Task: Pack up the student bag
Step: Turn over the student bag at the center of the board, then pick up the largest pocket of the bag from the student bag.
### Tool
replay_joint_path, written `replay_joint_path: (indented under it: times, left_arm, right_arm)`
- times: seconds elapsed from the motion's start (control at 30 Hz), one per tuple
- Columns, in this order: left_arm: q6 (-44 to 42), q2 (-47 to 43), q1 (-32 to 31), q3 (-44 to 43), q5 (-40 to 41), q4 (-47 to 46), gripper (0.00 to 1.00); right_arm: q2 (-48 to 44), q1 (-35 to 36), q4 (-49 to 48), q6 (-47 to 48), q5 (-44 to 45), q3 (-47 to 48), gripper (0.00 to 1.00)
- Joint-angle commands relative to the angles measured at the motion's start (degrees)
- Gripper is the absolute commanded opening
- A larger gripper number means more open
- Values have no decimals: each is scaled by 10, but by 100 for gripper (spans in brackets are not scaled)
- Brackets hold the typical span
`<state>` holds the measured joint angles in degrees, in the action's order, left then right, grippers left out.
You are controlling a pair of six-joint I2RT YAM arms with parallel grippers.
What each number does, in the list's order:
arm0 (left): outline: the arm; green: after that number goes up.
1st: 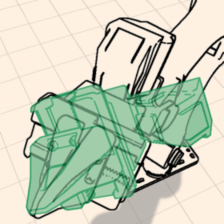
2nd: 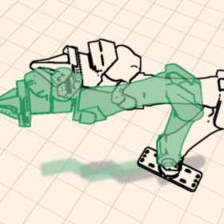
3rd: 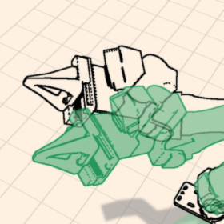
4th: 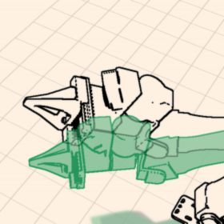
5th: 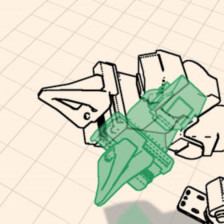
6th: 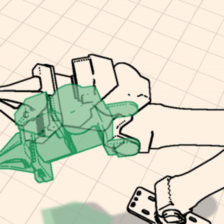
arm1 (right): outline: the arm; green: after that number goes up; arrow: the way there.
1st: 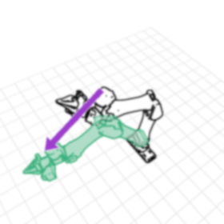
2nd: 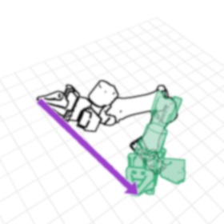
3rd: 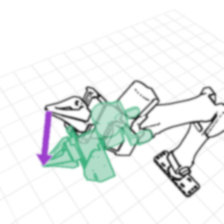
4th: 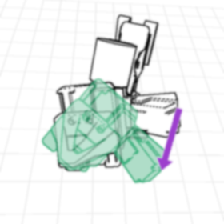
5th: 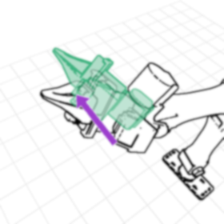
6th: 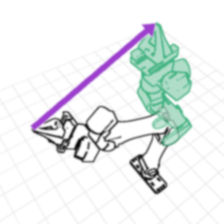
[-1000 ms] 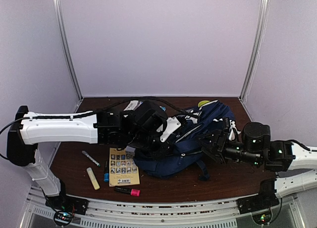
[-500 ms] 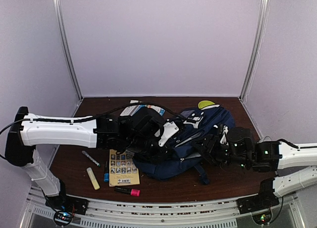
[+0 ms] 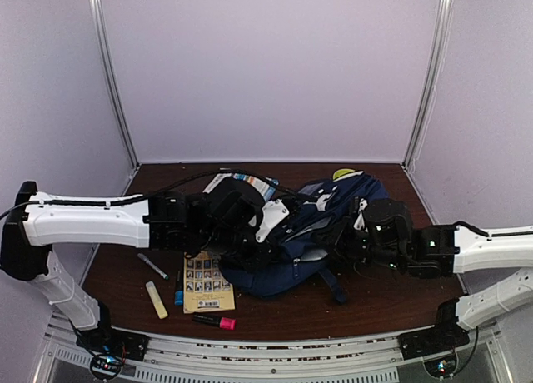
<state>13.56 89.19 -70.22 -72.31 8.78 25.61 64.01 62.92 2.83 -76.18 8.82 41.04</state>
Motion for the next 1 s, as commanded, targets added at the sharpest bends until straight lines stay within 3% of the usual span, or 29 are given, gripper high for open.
replay_joint_path:
  times: [0.0, 0.07, 0.17, 0.3, 0.43, 0.7, 0.97]
  left_arm:
    - [41, -59, 3, -26, 17, 73, 47]
    - [56, -87, 3, -23, 20, 104, 63]
    - [90, -122, 2, -16, 36, 149, 67]
    - [143, -153, 2, 2, 27, 186, 66]
    - [186, -160, 1, 50, -3, 156, 63]
    - [253, -111, 0, 81, -14, 92, 55]
    - [268, -71, 0, 80, -18, 48, 56]
  right_arm:
    - [46, -6, -35, 22, -6, 46, 0]
    - [69, -6, -44, 26, -15, 62, 0]
    - [96, -5, -51, 28, -16, 81, 0]
    - [122, -6, -66, 28, -13, 100, 0]
    - [153, -6, -68, 35, -22, 132, 0]
    - [165, -5, -85, 34, -42, 139, 0]
    - [157, -5, -79, 41, -38, 139, 0]
